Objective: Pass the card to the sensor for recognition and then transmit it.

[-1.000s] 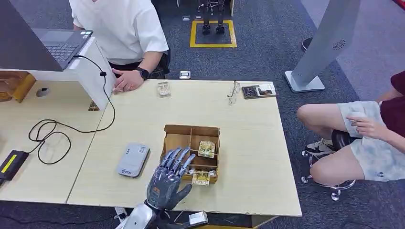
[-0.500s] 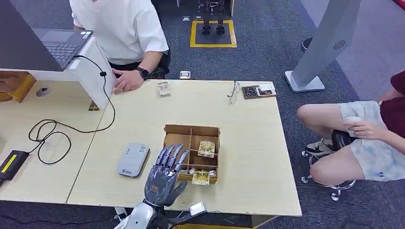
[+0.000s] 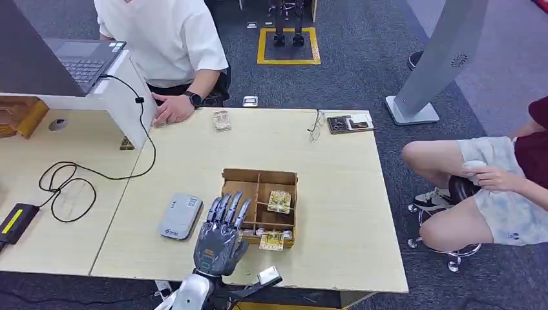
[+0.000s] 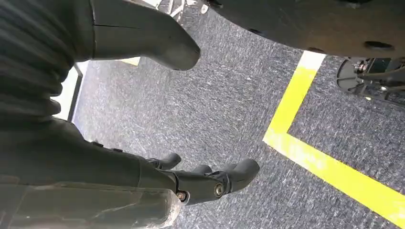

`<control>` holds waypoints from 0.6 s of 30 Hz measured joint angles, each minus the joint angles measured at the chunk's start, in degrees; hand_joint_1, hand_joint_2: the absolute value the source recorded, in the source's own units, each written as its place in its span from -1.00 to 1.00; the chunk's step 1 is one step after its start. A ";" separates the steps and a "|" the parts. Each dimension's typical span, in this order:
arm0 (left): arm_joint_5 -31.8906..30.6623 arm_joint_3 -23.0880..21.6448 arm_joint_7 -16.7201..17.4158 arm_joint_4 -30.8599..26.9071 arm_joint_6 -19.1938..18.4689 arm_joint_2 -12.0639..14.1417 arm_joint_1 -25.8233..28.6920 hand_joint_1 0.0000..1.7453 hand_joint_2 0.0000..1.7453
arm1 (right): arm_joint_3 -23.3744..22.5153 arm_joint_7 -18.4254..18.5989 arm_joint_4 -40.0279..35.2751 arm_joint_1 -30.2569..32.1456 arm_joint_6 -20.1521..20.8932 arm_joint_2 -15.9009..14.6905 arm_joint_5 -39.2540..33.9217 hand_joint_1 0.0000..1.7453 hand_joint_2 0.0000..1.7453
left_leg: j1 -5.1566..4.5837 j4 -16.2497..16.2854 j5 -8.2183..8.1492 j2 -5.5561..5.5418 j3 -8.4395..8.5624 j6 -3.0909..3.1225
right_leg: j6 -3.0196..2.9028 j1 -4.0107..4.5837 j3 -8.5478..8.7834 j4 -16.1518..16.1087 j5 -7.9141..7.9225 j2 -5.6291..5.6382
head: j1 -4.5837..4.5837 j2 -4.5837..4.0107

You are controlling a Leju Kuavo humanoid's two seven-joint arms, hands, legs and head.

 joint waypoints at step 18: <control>-0.81 0.33 0.42 0.00 -0.31 0.00 0.21 -1.00 1.00 | -0.48 0.00 0.00 0.00 0.00 0.00 0.00 -1.00 1.00 | 0.00 0.00 0.00 0.00 0.00 0.00 | 0.00 0.00 0.00 0.00 0.00 0.00 | 0.00 0.00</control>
